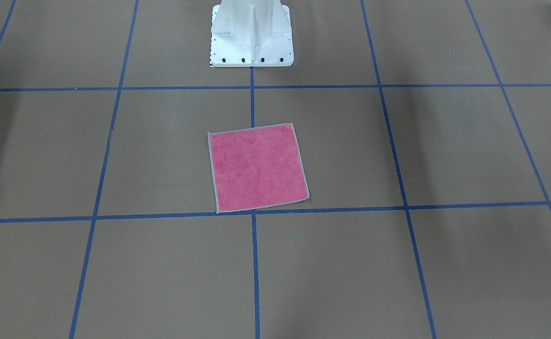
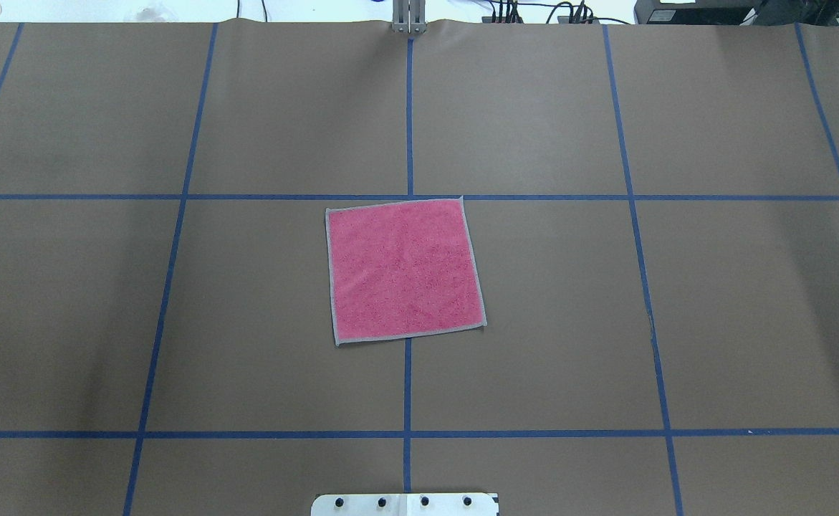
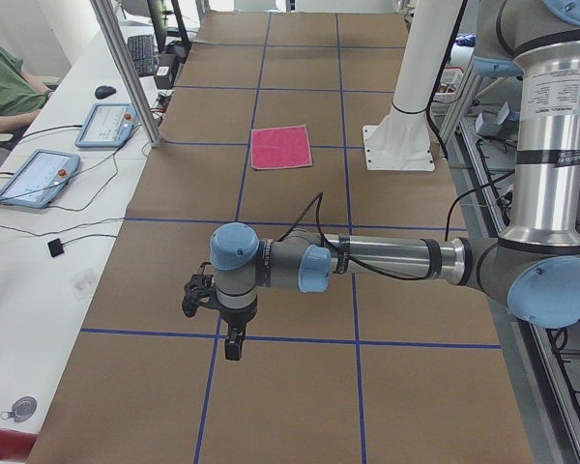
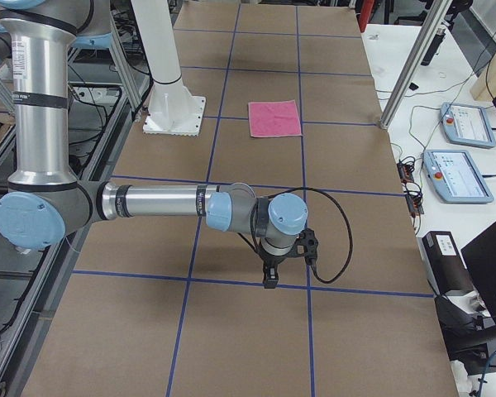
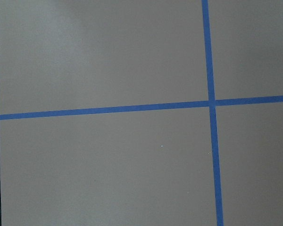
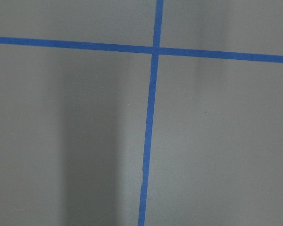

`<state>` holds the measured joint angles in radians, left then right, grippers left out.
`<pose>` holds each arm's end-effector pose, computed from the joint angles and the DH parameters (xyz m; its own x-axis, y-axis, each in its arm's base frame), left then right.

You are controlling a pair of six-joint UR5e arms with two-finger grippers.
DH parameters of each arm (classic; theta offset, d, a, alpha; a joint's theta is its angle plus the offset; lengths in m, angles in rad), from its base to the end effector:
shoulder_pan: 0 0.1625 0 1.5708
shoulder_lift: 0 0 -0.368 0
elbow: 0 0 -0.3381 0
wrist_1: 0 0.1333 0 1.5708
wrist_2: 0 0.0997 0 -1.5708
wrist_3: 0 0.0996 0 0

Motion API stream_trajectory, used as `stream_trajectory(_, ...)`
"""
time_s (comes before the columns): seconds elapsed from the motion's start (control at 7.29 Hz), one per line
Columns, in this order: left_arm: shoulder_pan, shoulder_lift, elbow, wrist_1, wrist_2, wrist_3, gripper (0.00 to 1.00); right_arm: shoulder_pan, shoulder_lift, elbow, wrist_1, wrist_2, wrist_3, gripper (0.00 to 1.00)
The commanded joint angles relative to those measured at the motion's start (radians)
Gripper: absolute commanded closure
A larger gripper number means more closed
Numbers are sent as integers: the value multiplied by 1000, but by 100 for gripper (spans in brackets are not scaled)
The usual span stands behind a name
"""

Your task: Fold towel twice with both arms

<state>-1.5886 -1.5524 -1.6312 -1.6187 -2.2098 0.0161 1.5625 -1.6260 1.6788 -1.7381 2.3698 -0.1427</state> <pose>-0.0817 -0.4361 0.5869 0.8037 0.0553 -0.5925 0.0048 0.9950 0.0993 0.0585 -0.4089 0.5925 0.6898 -0.0660 0.7210 0.1074 0.9941 -0.0118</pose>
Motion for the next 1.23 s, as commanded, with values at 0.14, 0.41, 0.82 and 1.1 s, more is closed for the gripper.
stream_trajectory(0.14, -1, 2, 8, 3, -100, -1, 0, 1, 3, 7, 0, 0, 2, 0)
stream_trajectory(0.41, 4, -24, -5, -4, -108, -14, 0, 1, 52, 19, 2, -1, 97, 0)
stream_trajectory(0.82, 123, -150, -6, -13, -110, -155, 0, -77, 156, 28, 3, -1, 337, 0)
stream_trajectory(1.1, 336, -274, -60, -27, -114, -344, 0, -175, 240, 56, 3, -14, 502, 0)
